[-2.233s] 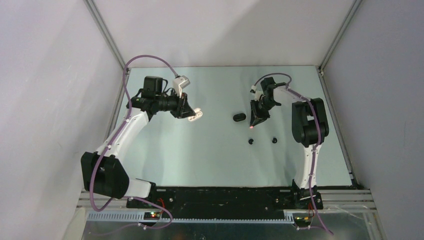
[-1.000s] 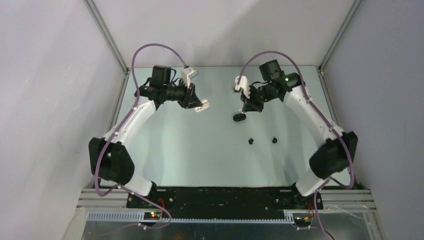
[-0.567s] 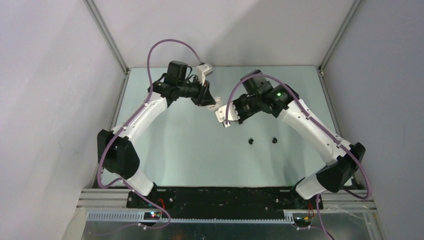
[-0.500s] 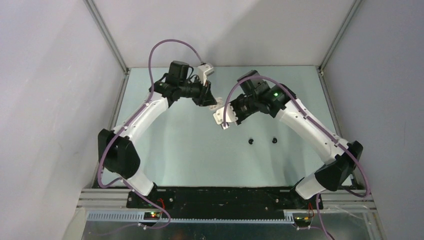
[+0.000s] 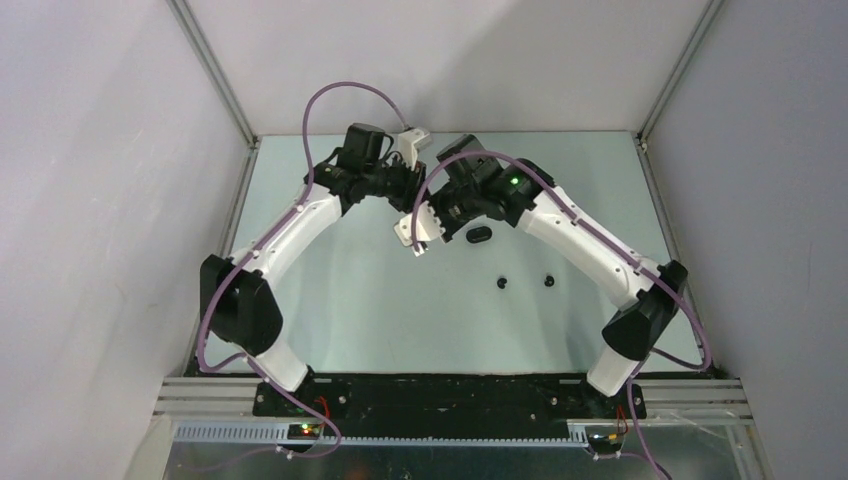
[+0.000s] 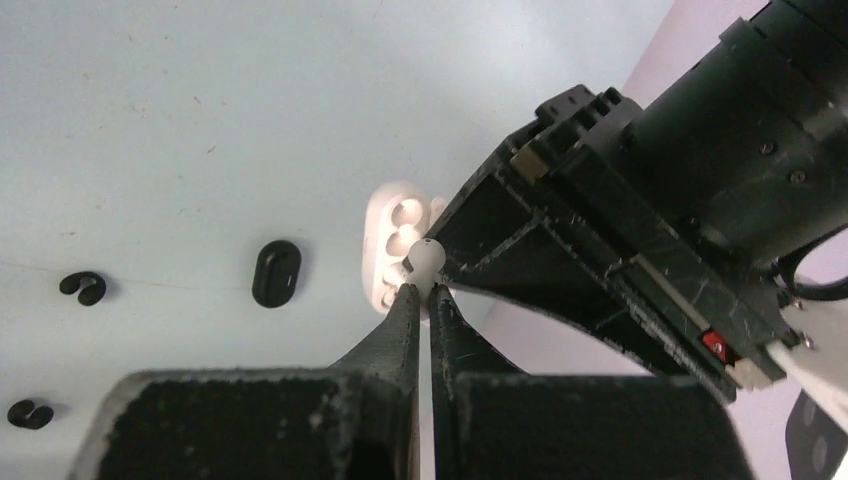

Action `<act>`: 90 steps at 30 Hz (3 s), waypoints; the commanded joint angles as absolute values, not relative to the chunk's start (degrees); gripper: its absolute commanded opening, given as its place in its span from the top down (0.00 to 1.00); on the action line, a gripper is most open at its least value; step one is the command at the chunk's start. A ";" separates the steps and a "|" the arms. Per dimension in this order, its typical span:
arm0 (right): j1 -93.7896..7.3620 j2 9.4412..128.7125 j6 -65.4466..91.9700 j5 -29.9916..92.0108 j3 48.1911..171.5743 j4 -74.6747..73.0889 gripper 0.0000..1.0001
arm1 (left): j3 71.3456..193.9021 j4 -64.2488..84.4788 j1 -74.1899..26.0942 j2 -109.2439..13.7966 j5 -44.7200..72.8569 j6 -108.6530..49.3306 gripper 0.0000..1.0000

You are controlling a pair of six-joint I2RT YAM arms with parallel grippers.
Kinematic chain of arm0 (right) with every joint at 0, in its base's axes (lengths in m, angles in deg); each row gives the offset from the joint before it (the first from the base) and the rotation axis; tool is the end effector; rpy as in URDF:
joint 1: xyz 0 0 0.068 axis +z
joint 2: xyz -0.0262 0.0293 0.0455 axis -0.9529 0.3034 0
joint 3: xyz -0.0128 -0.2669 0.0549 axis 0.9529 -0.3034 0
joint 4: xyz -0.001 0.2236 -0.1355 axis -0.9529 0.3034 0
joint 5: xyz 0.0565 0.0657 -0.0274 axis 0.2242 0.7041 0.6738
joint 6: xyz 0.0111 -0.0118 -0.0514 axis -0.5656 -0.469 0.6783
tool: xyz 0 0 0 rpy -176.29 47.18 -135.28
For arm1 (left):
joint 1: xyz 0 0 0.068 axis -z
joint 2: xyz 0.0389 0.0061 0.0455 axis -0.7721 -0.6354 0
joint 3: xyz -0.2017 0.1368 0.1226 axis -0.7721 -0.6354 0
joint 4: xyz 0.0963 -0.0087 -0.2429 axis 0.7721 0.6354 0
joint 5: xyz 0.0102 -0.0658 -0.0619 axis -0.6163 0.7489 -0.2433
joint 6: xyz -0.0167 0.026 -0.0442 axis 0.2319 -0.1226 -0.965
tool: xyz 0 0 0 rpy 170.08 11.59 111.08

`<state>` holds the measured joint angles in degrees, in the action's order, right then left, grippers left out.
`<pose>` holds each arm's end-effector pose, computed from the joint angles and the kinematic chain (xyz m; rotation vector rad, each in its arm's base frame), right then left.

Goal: Insert the wireless bluetooth earbuds into the charging case
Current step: Place the earbud in the charging case.

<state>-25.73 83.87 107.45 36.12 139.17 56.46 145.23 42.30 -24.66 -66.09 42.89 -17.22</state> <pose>0.2356 0.2605 0.3921 -2.2425 0.8430 -0.0626 0.3218 -0.1800 0.3333 0.8633 2.0896 -0.9614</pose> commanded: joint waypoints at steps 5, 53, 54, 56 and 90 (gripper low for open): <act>-25.06 87.91 103.68 34.76 145.25 56.60 1.00 | 147.92 40.69 -24.27 -65.24 43.38 -20.11 1.00; -24.73 93.22 97.46 31.35 149.49 60.65 1.00 | 148.74 39.60 -26.54 -68.68 52.17 -24.93 1.00; -24.56 93.25 97.53 31.09 149.48 60.61 1.00 | 148.72 39.61 -26.50 -68.67 52.14 -24.93 1.00; -24.38 93.13 97.94 30.27 149.36 60.54 1.00 | 148.70 39.64 -26.51 -68.75 52.17 -24.94 1.00; -24.09 92.09 96.63 20.84 146.85 59.88 1.00 | 150.40 38.35 -27.91 -71.66 58.39 -28.68 1.00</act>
